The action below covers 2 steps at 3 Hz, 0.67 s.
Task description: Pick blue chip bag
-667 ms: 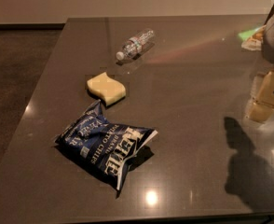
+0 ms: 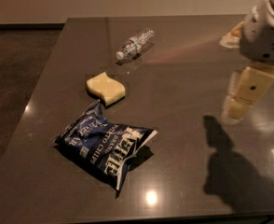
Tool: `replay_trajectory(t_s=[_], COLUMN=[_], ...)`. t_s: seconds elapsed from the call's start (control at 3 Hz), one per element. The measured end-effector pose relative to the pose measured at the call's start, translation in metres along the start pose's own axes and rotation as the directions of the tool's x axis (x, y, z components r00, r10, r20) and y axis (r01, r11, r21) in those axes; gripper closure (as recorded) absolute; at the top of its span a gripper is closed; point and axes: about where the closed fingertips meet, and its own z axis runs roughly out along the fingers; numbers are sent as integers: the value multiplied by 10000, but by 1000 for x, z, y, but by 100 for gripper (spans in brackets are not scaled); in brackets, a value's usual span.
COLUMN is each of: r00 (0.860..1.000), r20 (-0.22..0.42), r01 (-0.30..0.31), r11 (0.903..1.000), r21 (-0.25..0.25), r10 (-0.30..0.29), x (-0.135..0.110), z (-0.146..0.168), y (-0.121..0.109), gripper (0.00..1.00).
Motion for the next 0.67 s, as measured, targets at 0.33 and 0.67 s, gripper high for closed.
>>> replay_trajectory(t_s=[0.33,0.67], r00=[9979,9875], r20=[463,1074], r01=[468,1260], r11=[9980,9872], r21=[-413,-980], r10=[-449,-1154], x=[-38,-95], z=[19,62], y=[11,44], gripper=[0,0])
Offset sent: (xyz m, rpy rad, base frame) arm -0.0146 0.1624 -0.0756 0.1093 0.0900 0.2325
